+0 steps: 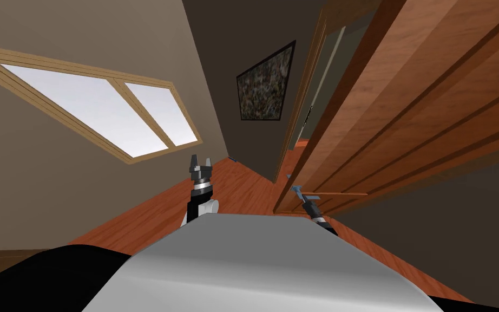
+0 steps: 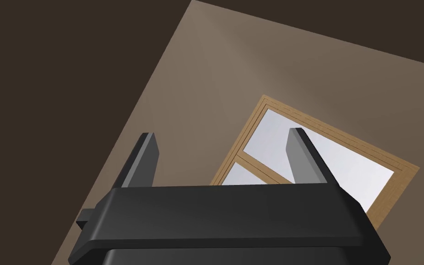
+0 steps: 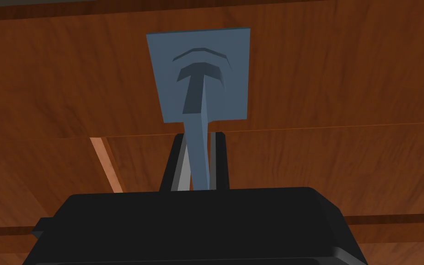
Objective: Pull the door open
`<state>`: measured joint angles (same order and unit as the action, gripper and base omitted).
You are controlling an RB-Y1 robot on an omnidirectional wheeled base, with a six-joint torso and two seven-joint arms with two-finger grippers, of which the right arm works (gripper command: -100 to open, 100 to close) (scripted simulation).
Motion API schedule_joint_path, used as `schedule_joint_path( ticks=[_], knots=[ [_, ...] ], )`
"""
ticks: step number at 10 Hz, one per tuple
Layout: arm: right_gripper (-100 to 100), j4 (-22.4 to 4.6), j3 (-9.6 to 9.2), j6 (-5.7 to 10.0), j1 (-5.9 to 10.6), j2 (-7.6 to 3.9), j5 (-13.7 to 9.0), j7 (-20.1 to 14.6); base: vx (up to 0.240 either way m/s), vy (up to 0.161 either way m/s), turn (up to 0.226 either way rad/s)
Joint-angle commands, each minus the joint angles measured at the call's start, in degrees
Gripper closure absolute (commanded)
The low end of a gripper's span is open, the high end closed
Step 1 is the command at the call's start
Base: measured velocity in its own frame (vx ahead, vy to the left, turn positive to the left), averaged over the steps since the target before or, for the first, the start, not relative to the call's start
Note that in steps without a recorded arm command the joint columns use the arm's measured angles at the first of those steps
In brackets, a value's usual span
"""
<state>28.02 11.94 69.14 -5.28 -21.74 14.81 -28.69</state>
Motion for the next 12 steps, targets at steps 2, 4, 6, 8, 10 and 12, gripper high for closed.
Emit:
schedule_joint_path(
  ticks=[2, 4, 6, 8, 10, 12],
  knots=[
    [100, 1.68, -0.46, -2.30, 0.25, 0.38, -0.50, 0.24, -0.123, -0.033, 0.061],
    [100, 1.40, -0.73, -3.01, 1.15, 0.48, -0.83, 0.55, -0.146, -0.050, 0.122],
    [100, 0.71, -1.37, -4.72, 3.34, 0.73, -1.63, 1.31, -0.186, -0.066, 0.147],
    [100, 0.21, -1.83, -5.96, 4.92, 0.91, -2.20, 1.86, -0.188, -0.079, 0.150],
    [100, -0.21, -2.23, -7.01, 6.26, 1.06, -2.69, 2.33, -0.223, -0.085, 0.097],
    [100, -0.57, -2.57, -7.91, 7.41, 1.19, -3.11, 2.74, -0.221, -0.057, 0.105]
  ],
)
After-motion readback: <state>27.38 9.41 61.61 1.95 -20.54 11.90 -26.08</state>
